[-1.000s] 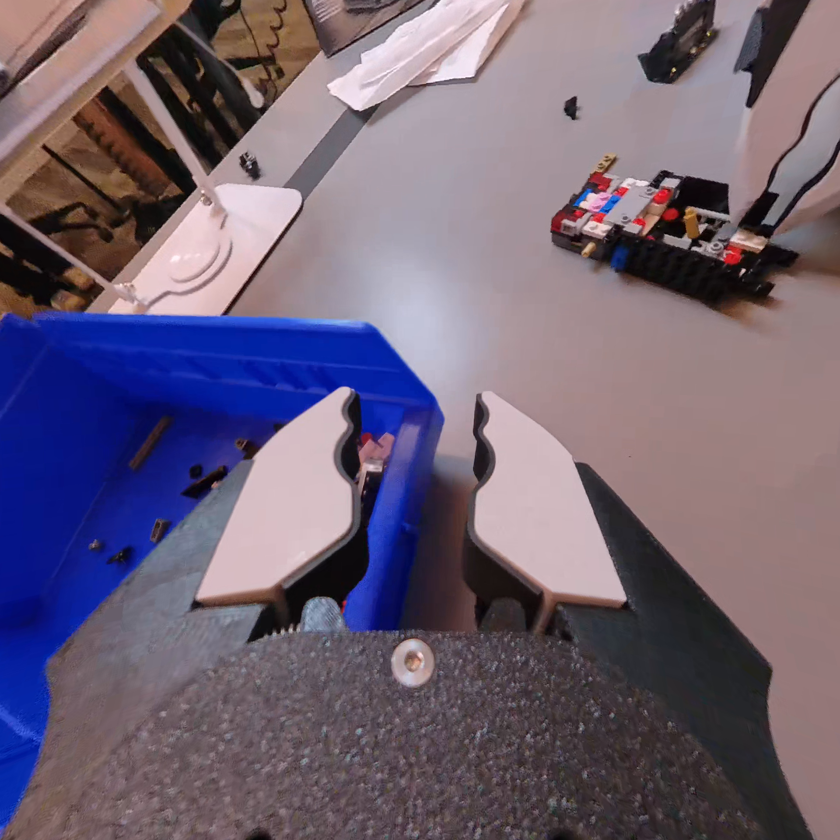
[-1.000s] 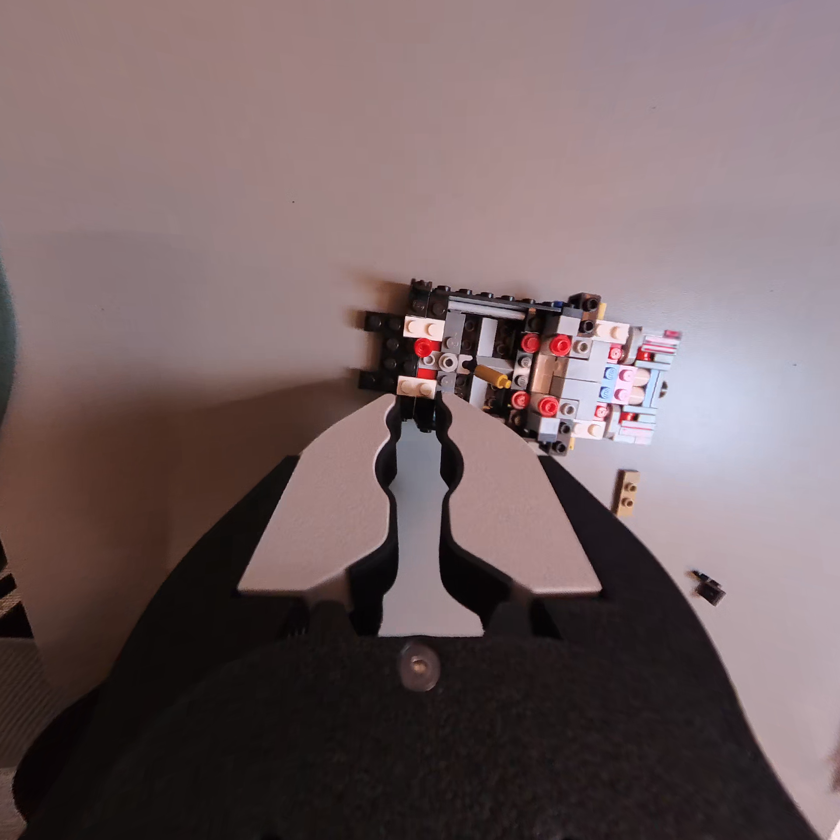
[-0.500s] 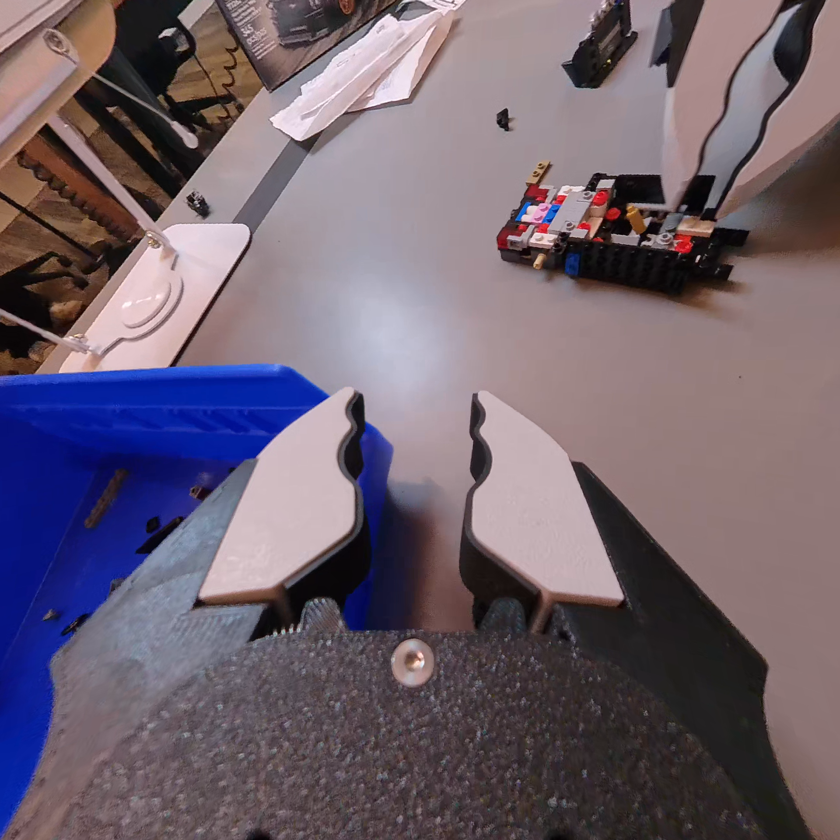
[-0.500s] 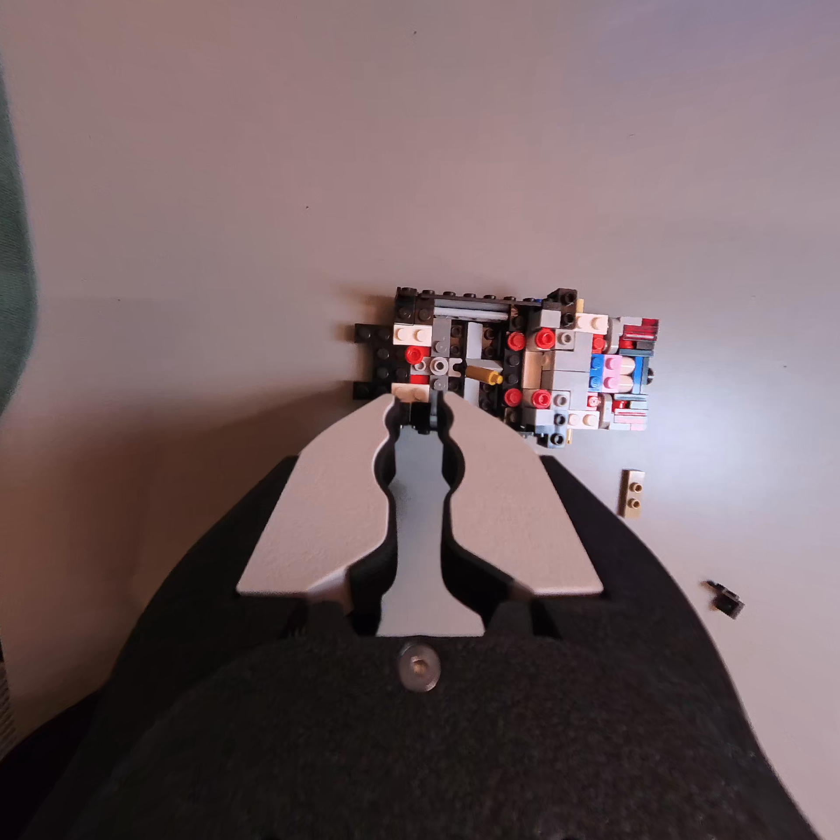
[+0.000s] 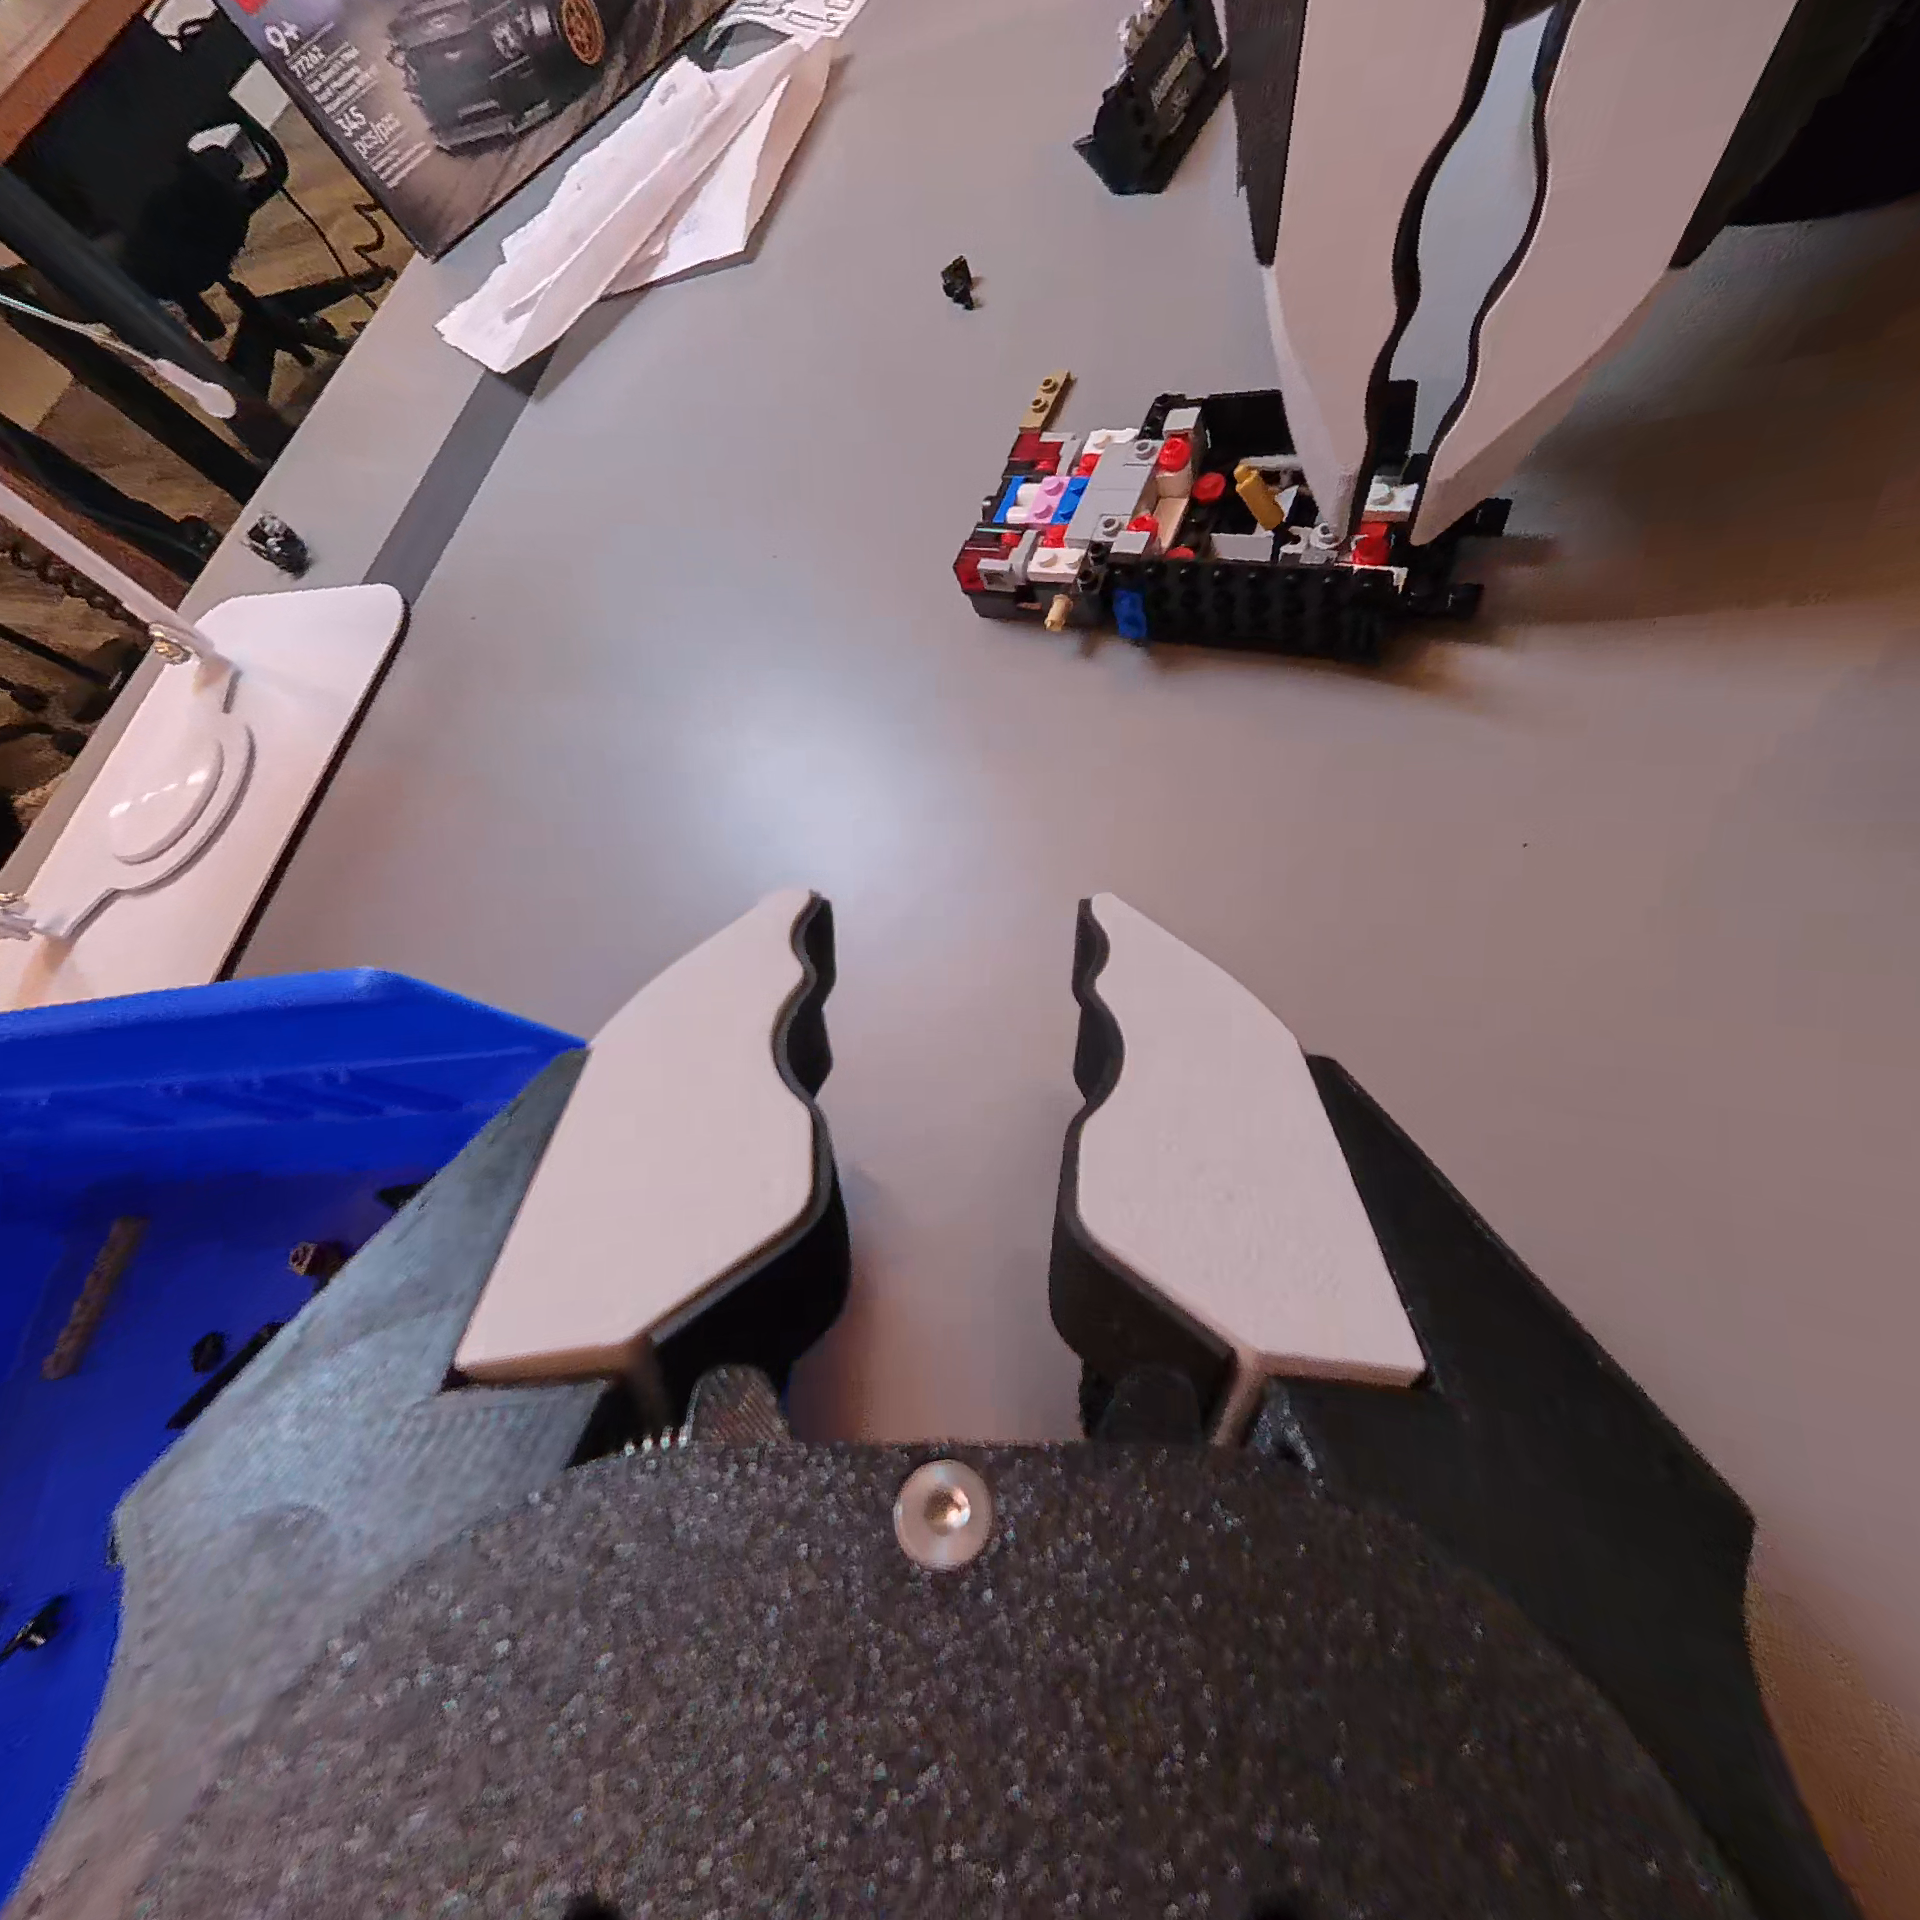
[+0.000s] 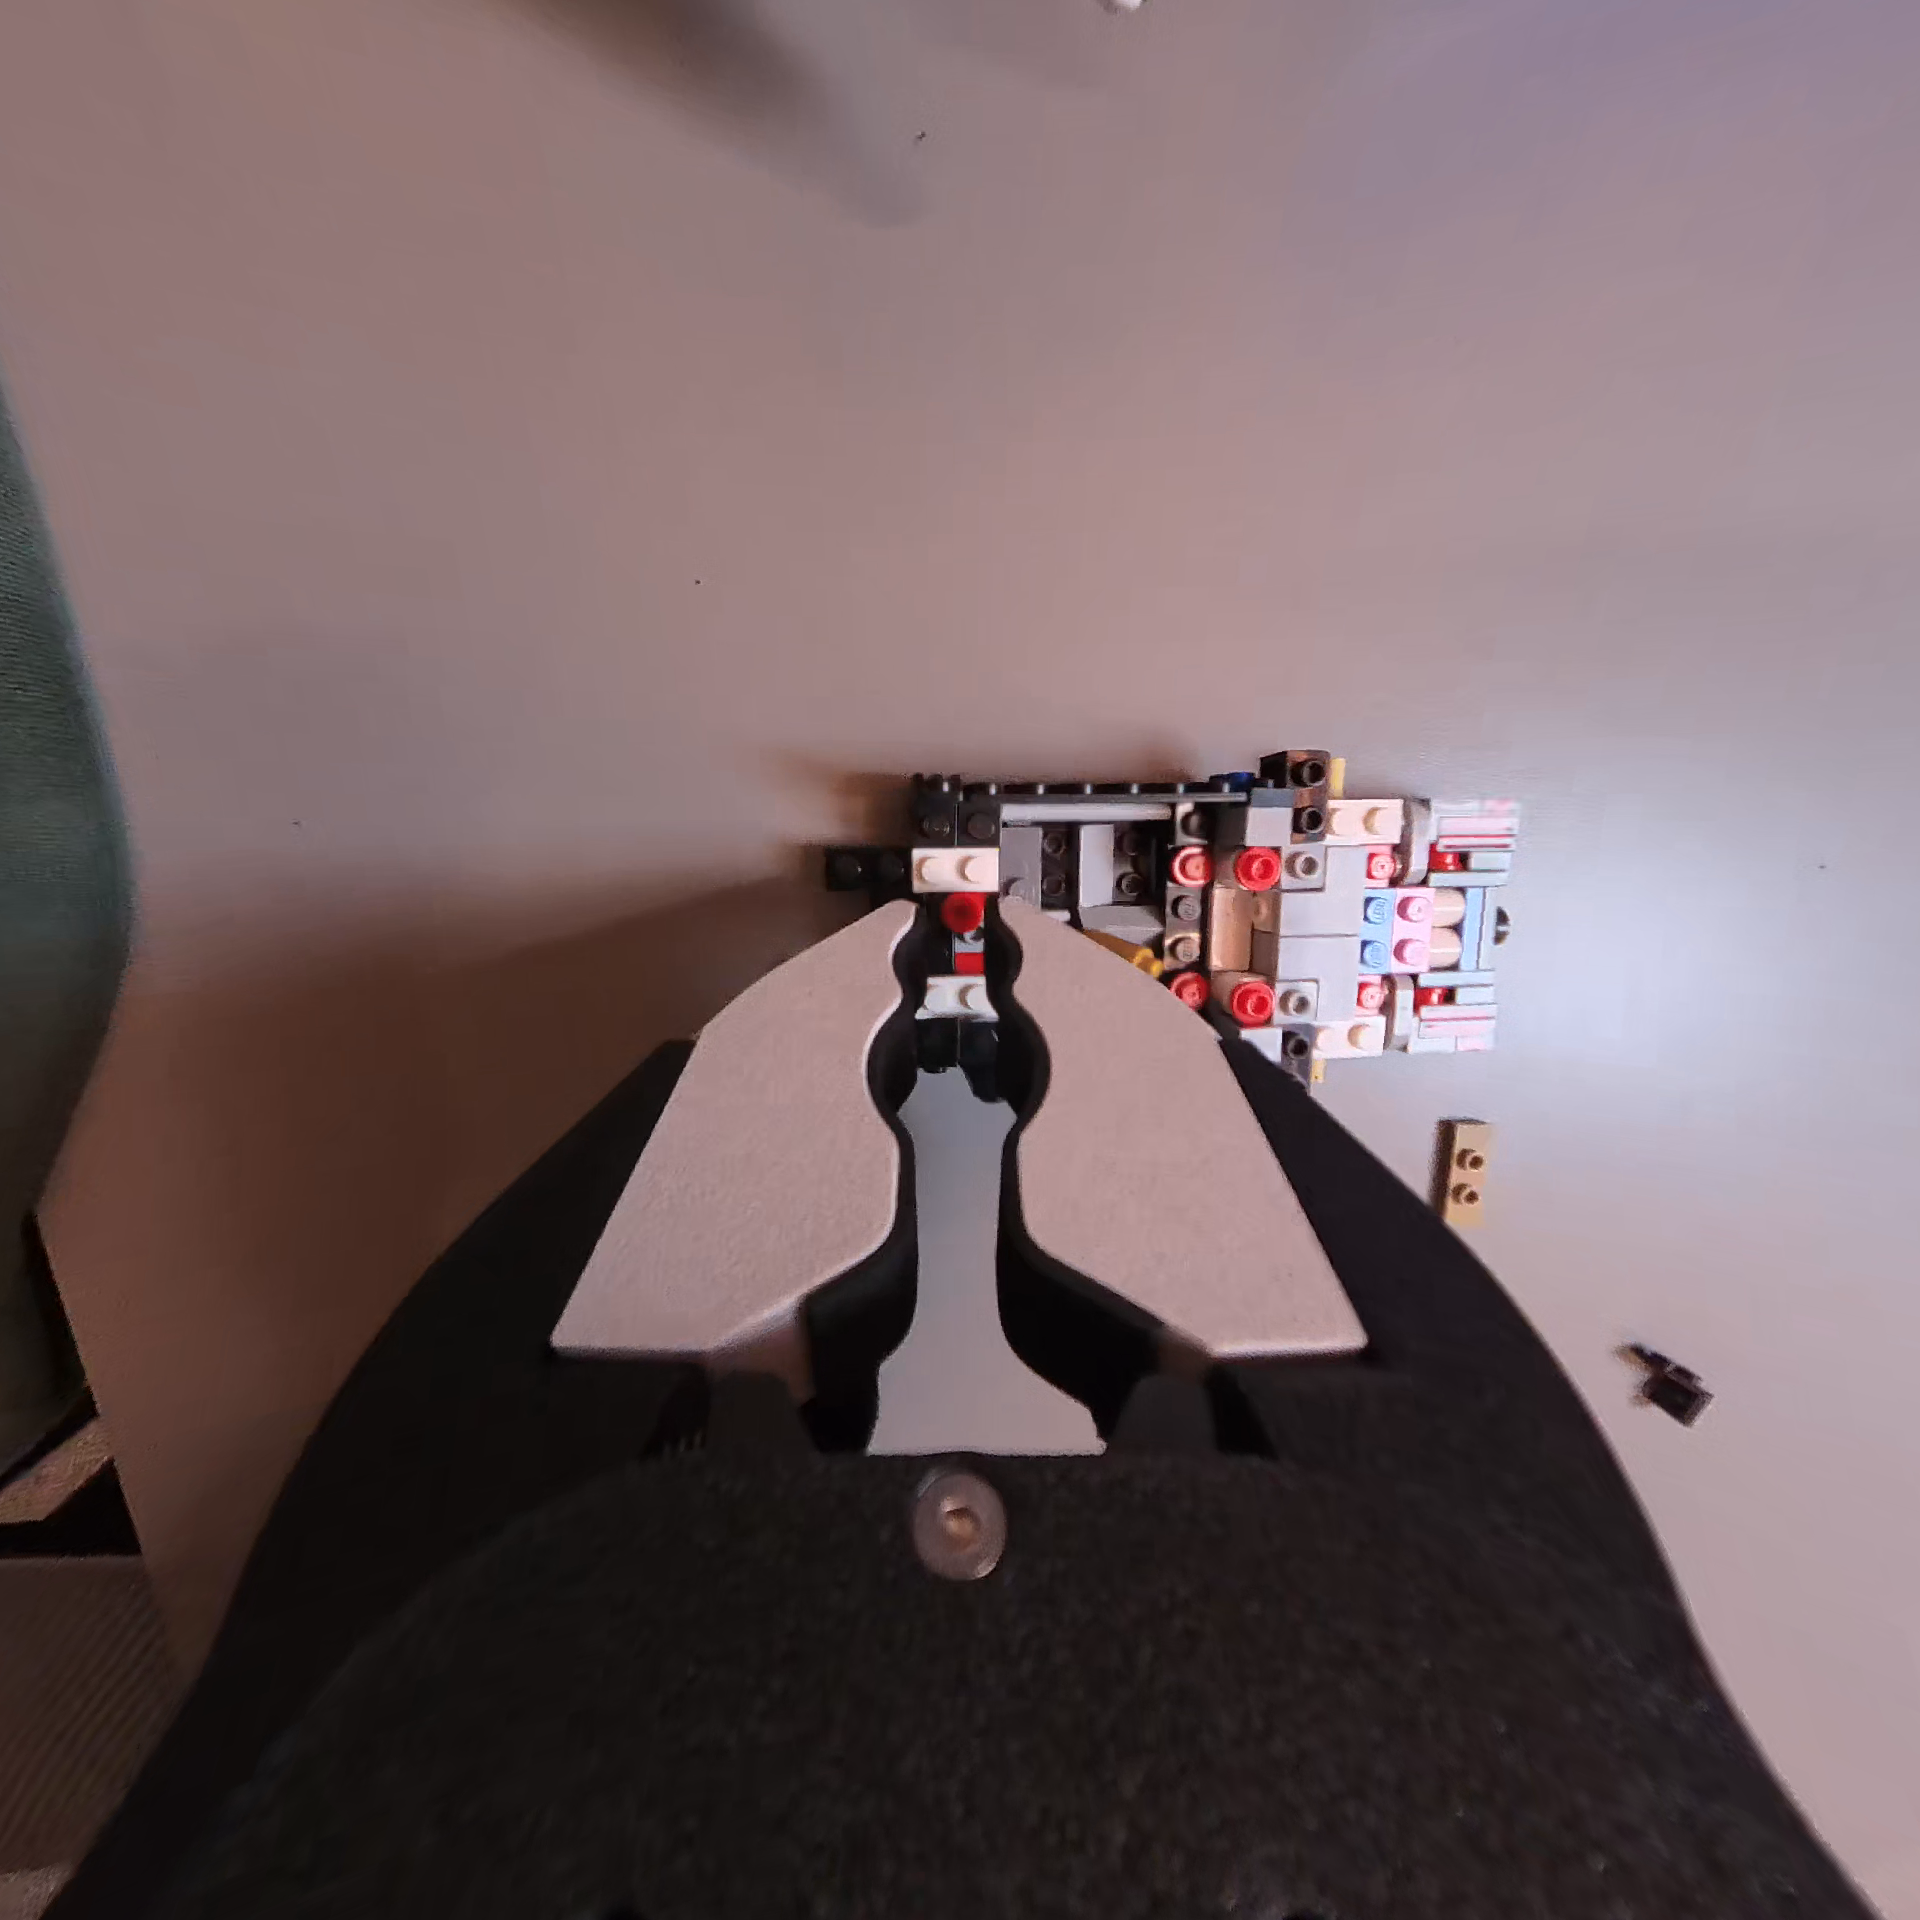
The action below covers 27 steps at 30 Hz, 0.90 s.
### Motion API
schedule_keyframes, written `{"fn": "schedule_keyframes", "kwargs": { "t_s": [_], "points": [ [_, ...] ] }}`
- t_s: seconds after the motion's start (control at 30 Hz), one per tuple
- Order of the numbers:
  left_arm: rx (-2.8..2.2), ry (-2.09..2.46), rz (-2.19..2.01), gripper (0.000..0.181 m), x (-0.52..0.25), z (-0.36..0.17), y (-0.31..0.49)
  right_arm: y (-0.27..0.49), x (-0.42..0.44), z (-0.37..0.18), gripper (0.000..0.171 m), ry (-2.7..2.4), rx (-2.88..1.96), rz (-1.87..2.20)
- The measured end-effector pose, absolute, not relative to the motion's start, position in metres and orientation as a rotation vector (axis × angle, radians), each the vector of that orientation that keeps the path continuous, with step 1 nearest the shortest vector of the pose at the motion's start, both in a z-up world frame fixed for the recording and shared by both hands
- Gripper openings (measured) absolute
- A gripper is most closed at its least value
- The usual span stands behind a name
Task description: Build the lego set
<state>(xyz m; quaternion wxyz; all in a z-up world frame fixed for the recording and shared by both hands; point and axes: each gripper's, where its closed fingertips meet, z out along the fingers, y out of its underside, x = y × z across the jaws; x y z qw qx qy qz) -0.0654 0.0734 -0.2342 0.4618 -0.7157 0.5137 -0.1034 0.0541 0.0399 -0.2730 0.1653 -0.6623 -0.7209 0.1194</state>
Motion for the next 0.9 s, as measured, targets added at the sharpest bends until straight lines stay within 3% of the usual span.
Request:
{"fn": "schedule_keyframes", "kwargs": {
  "t_s": [0.37, 0.63, 0.9],
  "points": [
    [-1.702, 1.296, -0.274, 0.040, -0.059, -0.232, 0.067, 0.042, 0.053, -0.271, 0.006, -2.105, -1.880, 0.363],
    [-1.303, 1.337, -0.271, 0.029, -0.016, -0.192, 0.033, 0.033, 0.008, -0.187, 0.006, -1.454, -1.778, 1.212],
    [-1.156, 1.262, -0.186, 0.016, -0.005, -0.166, 0.025, 0.019, -0.020, -0.169, 0.006, -1.137, -1.769, 1.721]
  ]
}}
